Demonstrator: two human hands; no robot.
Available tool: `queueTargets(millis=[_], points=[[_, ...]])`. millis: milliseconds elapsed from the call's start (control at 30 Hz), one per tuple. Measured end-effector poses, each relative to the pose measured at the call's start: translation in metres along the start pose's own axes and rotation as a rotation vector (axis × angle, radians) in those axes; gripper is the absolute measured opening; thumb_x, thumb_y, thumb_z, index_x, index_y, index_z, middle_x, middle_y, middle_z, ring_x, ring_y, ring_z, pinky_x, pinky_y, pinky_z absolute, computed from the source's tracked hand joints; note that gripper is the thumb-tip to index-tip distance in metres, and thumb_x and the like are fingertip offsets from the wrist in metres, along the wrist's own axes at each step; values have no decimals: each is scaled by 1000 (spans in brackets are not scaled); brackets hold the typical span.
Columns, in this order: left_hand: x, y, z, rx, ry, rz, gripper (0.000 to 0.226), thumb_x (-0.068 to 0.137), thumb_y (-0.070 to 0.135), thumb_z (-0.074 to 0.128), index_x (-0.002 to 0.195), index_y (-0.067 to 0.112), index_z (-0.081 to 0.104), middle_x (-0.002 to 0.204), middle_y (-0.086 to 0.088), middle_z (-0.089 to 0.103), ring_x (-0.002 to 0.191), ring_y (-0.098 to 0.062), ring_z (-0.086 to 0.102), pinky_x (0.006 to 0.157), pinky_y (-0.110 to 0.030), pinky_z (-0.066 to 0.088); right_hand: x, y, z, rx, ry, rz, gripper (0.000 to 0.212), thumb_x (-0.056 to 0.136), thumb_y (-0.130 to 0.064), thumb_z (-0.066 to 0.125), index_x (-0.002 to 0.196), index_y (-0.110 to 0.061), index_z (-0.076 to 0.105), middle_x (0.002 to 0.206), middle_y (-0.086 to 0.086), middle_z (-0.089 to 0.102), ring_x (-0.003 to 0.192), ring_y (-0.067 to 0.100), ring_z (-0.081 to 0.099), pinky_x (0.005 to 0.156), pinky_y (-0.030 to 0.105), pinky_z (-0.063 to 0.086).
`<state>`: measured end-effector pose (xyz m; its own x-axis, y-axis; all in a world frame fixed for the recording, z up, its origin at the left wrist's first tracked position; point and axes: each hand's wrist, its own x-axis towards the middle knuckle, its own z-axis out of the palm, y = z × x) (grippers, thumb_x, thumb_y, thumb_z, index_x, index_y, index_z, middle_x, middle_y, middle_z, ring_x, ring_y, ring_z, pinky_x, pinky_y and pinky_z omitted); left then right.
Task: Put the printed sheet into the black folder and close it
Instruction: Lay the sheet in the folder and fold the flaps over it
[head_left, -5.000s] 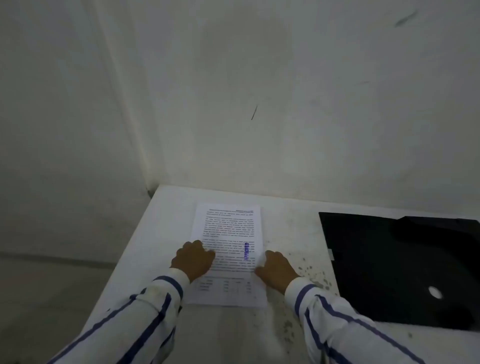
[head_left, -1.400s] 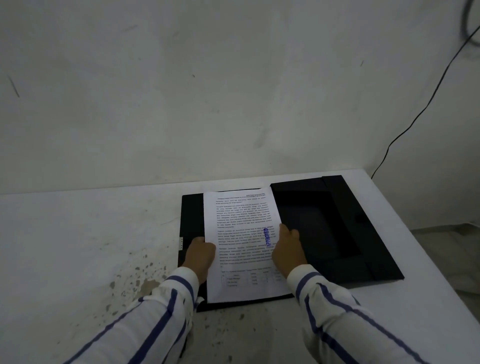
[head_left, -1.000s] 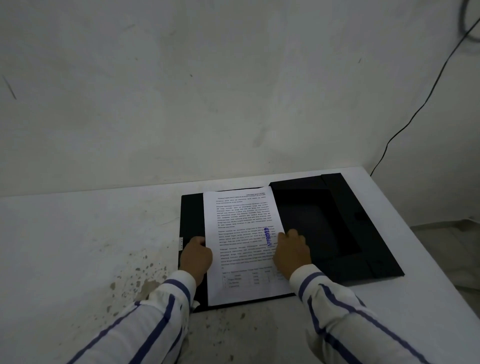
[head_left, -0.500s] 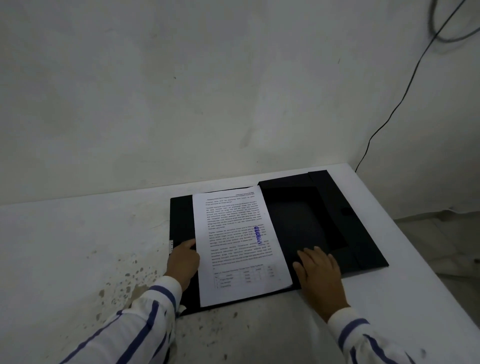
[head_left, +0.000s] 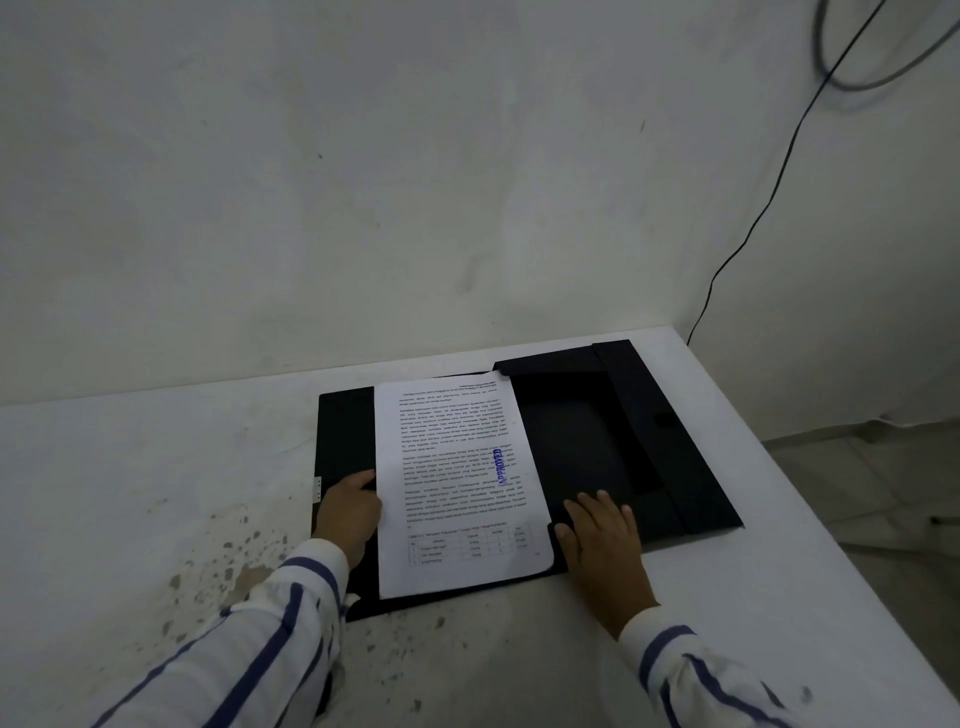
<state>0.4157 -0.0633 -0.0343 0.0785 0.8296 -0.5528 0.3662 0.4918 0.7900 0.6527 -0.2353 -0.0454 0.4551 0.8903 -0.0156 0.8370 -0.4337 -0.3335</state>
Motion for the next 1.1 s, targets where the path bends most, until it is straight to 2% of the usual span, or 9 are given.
queueTargets(millis=[167,300,467,567,733,800,900,1033,1100], points=[[5,-1,-3,-5,85,-31,54,84,-4,41,133,10,56,126,-16,64,111,-36,61,96,-50,52,1,0,0,-7,-31,6,71,84,-51,12,124,-12,55,133,11,55,133,30,37,112,47,18],[4,-3,-1,-25,143,-16,50,84,-4,41,128,6,60,123,-17,66,108,-37,62,97,-51,52,2,1,0,-2,-13,-4,86,87,-62,-1,119,-11,60,127,12,60,128,32,44,109,49,24],[-2,-3,14,-66,106,-12,48,87,-8,37,126,6,61,117,-18,67,104,-36,63,89,-45,55,2,0,0,3,-30,-5,68,85,-50,15,122,-12,57,131,12,57,132,31,39,111,47,18],[-4,-1,24,-60,84,-3,44,90,-6,38,125,7,61,113,-17,67,101,-34,63,86,-43,55,1,1,-1,17,-22,-17,70,85,-52,13,124,-12,55,133,11,54,134,30,36,112,45,14],[-10,5,46,-53,45,20,42,91,-4,38,124,8,61,107,-14,68,92,-28,64,71,-34,54,-2,0,-5,51,-22,-46,81,85,-62,5,123,-11,55,134,12,54,134,32,36,110,44,11],[-12,7,55,-56,30,19,43,89,-4,39,124,8,61,105,-13,68,87,-26,64,64,-30,52,-3,1,-5,54,-31,-51,82,87,-62,3,121,-11,56,131,13,56,132,34,39,109,45,13],[-15,10,70,-56,-6,19,43,88,-5,41,124,7,60,105,-14,69,83,-24,64,61,-28,51,-4,2,-7,26,-26,-52,75,92,-56,4,113,-11,61,121,13,63,122,36,50,103,48,24],[-19,17,90,-73,-38,19,42,87,-7,42,122,9,60,94,-7,68,81,-21,65,65,-30,55,-5,2,-14,11,-40,-47,69,96,-49,6,109,-10,63,113,13,68,112,35,59,96,53,36],[-21,20,99,-78,-49,19,43,86,-8,43,122,9,60,89,-5,67,79,-21,64,70,-35,57,-5,6,-15,4,-42,-59,67,97,-48,8,112,-10,61,114,13,67,112,34,59,95,55,37]])
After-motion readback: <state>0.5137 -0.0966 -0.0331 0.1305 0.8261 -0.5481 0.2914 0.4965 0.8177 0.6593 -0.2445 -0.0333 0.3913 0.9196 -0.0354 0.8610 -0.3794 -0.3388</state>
